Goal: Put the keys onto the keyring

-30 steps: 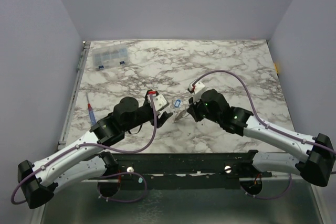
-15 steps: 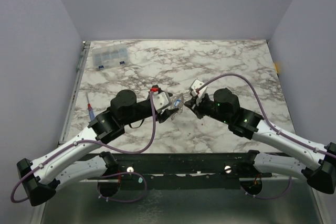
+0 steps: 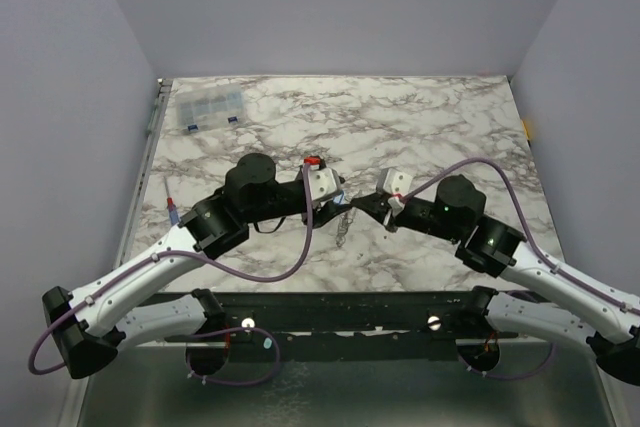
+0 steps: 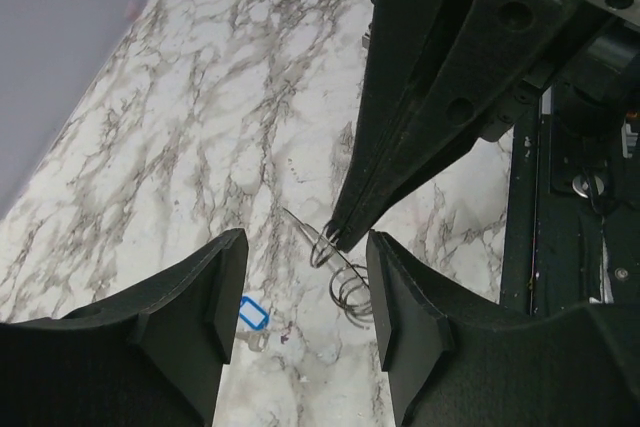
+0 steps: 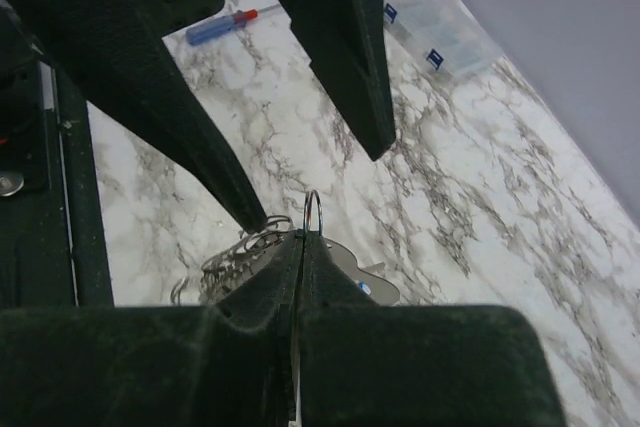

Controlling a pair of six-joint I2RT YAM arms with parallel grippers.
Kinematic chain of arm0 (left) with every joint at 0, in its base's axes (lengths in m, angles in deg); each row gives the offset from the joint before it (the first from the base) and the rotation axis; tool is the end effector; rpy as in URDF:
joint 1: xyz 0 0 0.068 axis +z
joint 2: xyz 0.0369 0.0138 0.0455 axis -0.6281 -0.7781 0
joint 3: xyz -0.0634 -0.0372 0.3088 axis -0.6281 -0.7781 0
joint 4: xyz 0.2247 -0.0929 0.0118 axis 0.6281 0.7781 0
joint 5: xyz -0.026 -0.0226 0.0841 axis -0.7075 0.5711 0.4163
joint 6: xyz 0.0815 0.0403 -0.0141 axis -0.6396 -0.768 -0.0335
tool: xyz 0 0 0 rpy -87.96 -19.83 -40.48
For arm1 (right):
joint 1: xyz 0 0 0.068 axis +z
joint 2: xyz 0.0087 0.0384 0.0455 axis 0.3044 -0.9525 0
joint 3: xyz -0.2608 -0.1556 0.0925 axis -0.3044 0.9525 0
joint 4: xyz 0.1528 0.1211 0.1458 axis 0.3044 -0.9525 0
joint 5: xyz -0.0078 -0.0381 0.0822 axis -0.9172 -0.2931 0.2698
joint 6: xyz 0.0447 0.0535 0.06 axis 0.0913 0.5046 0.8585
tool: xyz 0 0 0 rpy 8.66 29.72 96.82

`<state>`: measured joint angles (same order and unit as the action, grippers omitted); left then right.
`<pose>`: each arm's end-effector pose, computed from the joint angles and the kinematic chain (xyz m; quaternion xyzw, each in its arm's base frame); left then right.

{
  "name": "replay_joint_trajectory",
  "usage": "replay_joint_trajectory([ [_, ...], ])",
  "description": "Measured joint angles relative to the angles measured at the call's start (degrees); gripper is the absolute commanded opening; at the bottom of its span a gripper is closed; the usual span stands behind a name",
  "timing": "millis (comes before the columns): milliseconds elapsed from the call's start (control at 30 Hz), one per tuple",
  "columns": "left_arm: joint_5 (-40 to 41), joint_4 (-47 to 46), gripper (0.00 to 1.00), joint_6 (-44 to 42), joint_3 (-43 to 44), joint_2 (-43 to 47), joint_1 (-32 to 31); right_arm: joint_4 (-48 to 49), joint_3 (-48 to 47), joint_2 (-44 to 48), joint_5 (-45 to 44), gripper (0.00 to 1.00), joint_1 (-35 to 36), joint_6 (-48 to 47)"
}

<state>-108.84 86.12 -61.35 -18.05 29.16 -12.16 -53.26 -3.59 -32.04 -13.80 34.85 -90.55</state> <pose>0.1169 -0.1915 0.4018 0.5171 0.5573 -0.3192 0.5658 0.1075 0.1713 0.3703 -0.4903 0.5675 0.2794 0.5996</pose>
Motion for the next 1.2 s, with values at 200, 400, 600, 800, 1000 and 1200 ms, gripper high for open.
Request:
replay_joint_trajectory([
  [200,-2.3,3.1,0.56,-1.5,2.8,-0.7,0.0,0.0,0.9,1.6,4.2,0.01,0.0,-2.9],
  [400,-2.7,5.3,0.53,-3.8,3.3,-0.6,0.0,0.0,2.5,2.6,7.4,0.01,0.0,-5.1],
  [600,-3.8,6.4,0.52,-4.4,3.6,-1.4,0.0,0.1,3.7,2.7,10.1,0.01,0.0,-7.1],
  [800,-5.6,7.3,0.49,-4.4,4.2,-2.6,0.0,2.3,5.6,3.7,13.1,0.01,0.0,-8.7],
  [1000,-7.8,7.5,0.49,-4.9,4.4,-3.8,0.0,3.2,6.0,4.0,14.6,0.01,0.0,-9.7],
  [1200,-8.4,8.2,0.55,-5.3,5.3,-4.3,0.1,3.1,6.0,4.1,14.8,0.01,0.0,-10.4],
])
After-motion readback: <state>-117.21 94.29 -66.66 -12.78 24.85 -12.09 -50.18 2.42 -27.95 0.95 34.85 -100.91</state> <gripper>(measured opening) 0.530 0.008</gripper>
